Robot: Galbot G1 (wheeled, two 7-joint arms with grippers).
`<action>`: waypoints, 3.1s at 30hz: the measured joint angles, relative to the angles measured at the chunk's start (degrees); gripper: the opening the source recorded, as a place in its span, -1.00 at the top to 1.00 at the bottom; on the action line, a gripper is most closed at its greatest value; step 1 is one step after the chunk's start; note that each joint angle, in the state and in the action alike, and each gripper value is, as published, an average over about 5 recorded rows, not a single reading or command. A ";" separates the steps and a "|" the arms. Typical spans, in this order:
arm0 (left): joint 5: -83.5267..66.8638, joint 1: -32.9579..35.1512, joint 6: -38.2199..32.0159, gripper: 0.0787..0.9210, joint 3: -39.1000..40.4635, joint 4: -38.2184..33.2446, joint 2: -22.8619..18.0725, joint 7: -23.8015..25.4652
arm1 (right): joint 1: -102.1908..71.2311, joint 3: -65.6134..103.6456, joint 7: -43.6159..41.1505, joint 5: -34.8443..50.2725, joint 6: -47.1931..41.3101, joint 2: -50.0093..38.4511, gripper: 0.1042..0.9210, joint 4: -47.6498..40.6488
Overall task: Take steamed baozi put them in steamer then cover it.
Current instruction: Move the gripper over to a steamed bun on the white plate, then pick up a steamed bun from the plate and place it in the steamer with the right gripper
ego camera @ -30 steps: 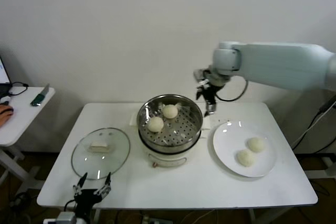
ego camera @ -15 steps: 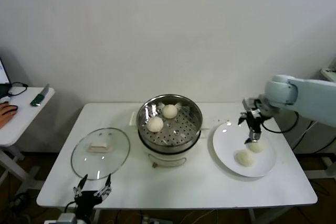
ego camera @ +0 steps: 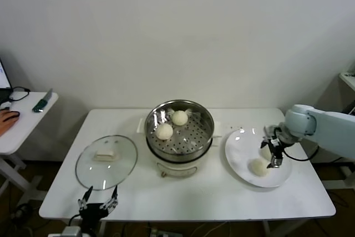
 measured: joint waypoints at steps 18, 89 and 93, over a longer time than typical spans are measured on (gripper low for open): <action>0.07 0.26 -0.02 -0.77 -0.45 0.24 -0.14 -0.02 | -11.50 8.25 0.82 -3.35 -0.60 3.61 -0.76 -5.81; 0.55 0.95 -0.05 -0.77 -0.84 -1.39 -0.79 -0.09 | 15.41 -3.25 -4.72 -19.04 36.20 38.68 -0.26 4.06; 0.49 0.91 -0.12 -0.77 -0.84 -1.33 -0.79 -0.09 | 14.01 -3.06 -4.44 -19.86 36.31 39.53 -0.26 2.89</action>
